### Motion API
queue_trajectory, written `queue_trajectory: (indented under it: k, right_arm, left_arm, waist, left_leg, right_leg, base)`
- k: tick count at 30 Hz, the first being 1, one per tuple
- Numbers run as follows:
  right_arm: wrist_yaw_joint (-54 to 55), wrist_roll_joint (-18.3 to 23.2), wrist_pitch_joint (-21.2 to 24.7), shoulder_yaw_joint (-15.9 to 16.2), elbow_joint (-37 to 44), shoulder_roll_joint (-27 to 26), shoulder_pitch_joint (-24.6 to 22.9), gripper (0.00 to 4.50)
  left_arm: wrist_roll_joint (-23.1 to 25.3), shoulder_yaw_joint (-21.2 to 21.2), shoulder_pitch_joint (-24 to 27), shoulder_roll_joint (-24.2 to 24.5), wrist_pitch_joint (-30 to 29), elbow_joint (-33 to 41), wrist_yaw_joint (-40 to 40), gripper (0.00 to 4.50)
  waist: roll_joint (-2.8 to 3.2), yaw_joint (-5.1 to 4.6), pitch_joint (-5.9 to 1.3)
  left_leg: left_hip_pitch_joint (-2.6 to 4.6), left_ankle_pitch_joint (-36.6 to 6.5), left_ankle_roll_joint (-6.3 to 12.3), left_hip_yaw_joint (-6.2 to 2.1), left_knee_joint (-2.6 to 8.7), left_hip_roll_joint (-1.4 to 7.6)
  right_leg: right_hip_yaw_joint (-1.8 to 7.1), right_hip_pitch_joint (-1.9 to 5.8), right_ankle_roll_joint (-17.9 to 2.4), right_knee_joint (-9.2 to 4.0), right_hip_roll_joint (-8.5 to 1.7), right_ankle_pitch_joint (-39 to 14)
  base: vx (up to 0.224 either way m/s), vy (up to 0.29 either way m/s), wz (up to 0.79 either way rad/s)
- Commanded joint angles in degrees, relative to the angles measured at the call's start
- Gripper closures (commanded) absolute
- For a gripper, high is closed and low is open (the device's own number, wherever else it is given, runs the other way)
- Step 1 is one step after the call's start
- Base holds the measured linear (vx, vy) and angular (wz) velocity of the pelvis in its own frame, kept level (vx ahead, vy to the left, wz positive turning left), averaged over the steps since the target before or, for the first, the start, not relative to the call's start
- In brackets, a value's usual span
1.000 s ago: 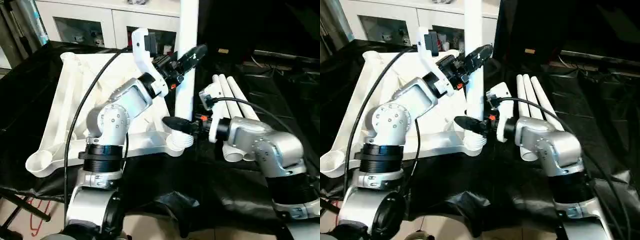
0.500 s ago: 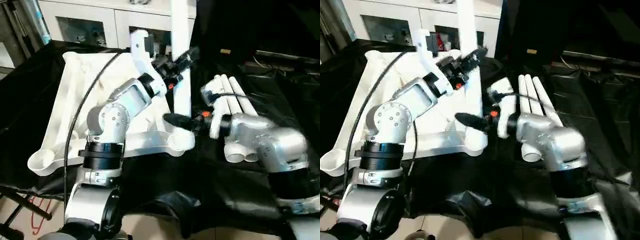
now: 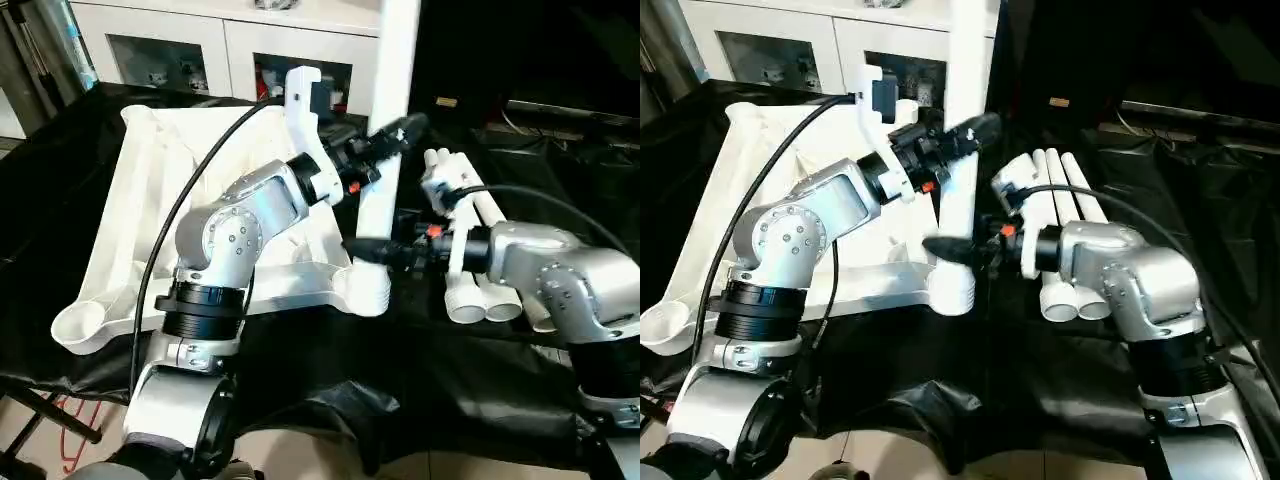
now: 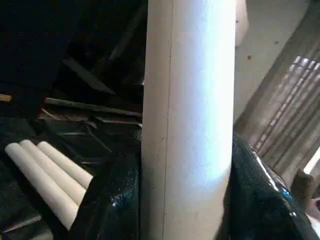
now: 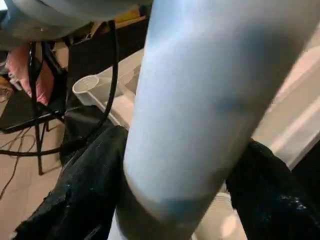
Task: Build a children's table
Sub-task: Pick table leg
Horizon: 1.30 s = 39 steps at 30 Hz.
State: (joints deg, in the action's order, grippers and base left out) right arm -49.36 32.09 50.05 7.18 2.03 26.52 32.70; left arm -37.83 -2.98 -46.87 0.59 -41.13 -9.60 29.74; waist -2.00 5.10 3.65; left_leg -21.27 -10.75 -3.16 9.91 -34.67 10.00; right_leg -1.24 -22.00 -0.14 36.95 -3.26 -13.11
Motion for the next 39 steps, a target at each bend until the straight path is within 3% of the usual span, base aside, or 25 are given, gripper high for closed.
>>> queue_trajectory:
  k: [1, 11, 12, 15, 18, 28, 30, 33, 39]
  right_arm:
    - [-0.47, -0.31, 0.98, 0.43, -0.24, 0.81, -0.45, 1.4]
    - [-1.05, 0.02, 2.19, 0.97, -0.31, 0.93, -0.97, 1.4]
    - [-1.05, 0.23, 2.51, 0.89, -0.29, 0.75, -1.06, 1.74]
    - [-1.11, 0.28, 2.61, 0.84, -0.33, 0.67, -1.12, 1.81]
    - [-0.93, 0.18, 2.55, 0.61, -0.67, 0.25, -1.34, 2.19]
    - [-0.14, 0.36, 2.1, 0.02, -1.0, -0.6, -1.71, 2.57]
    - [0.18, 0.4, 1.66, -0.26, -1.14, -0.99, -1.95, 2.57]
    - [1.13, 0.38, 0.86, -0.98, -1.49, -1.99, -2.2, 2.58]
    - [2.96, 0.71, -0.87, -2.54, -1.94, -4.17, -2.59, 2.6]
  left_arm:
    - [-0.63, 0.66, -0.59, -0.05, -0.51, 1.76, 0.93, 2.71]
    - [-0.67, 0.86, -0.36, 0.37, -0.86, 2.2, 1.91, 2.71]
    - [-0.73, 0.88, -0.3, 0.41, -0.9, 2.34, 2.07, 2.71]
    - [-0.74, 0.9, -0.29, 0.39, -0.9, 2.34, 2.12, 2.71]
    - [-0.69, 0.94, -0.27, 0.34, -1.01, 2.36, 2.48, 2.71]
    - [0.45, 0.99, -0.25, 0.34, -0.68, 2.27, 1.06, 2.71]
    - [0.76, 0.78, -0.41, 0.35, -0.41, 1.41, 0.95, 2.15]
    - [0.07, 1.02, -0.03, 0.67, -0.91, 2.26, 2.53, 1.98]
    - [4.31, 0.72, -0.57, 0.27, 6.57, 0.85, 0.64, 1.59]
  waist:
    - [0.05, 0.06, -4.13]
    - [0.04, 0.11, -4.12]
    - [-0.02, 0.11, -4.12]
    - [0.03, 0.09, -4.12]
    - [0.09, 0.14, -4.16]
    - [0.19, 0.08, -4.12]
    - [0.11, 0.08, -4.13]
    - [0.25, 0.1, -4.16]
    - [0.54, 0.05, -4.17]
  left_leg:
    - [0.57, -3.1, 1.41, -0.77, 3.28, 2.55]
    - [0.64, -3.5, 1.23, -0.8, 3.33, 2.62]
    - [0.57, -3.39, 1.23, -0.79, 3.31, 2.57]
    - [0.58, -3.4, 1.29, -0.81, 3.32, 2.57]
    - [0.6, -3.23, 1.37, -0.8, 3.3, 2.58]
    - [0.61, -3.51, 1.0, -0.81, 3.34, 2.59]
    - [0.58, -3.61, 1.06, -0.8, 3.35, 2.58]
    - [0.63, -3.3, 0.82, -0.8, 3.34, 2.57]
    - [0.58, -3.82, 0.83, -0.92, 3.42, 2.62]
  right_leg:
    - [2.28, 3.43, -15.13, -4.12, -4.02, 4.54]
    - [2.26, 3.37, -15.0, -4.19, -4.08, 3.56]
    - [2.29, 3.43, -15.01, -4.18, -4.07, 3.74]
    - [2.29, 3.43, -15.02, -4.17, -4.07, 3.87]
    - [2.29, 3.42, -15.17, -4.14, -4.08, 4.34]
    - [2.28, 3.4, -15.11, -4.15, -4.05, 4.21]
    - [2.27, 3.42, -15.09, -4.18, -4.09, 3.96]
    - [2.25, 3.32, -15.12, -4.16, -4.06, 4.04]
    - [2.24, 3.41, -14.83, -4.23, -4.11, 4.65]
  base:
    - [0.0, 0.0, 0.0]
    - [0.0, 0.0, 0.0]
    - [0.0, 0.0, 0.0]
    - [0.0, 0.0, 0.0]
    - [0.0, 0.0, 0.0]
    - [0.0, 0.0, 0.0]
    - [0.0, 0.0, 0.0]
    - [0.0, 0.0, 0.0]
    - [0.0, 0.0, 0.0]
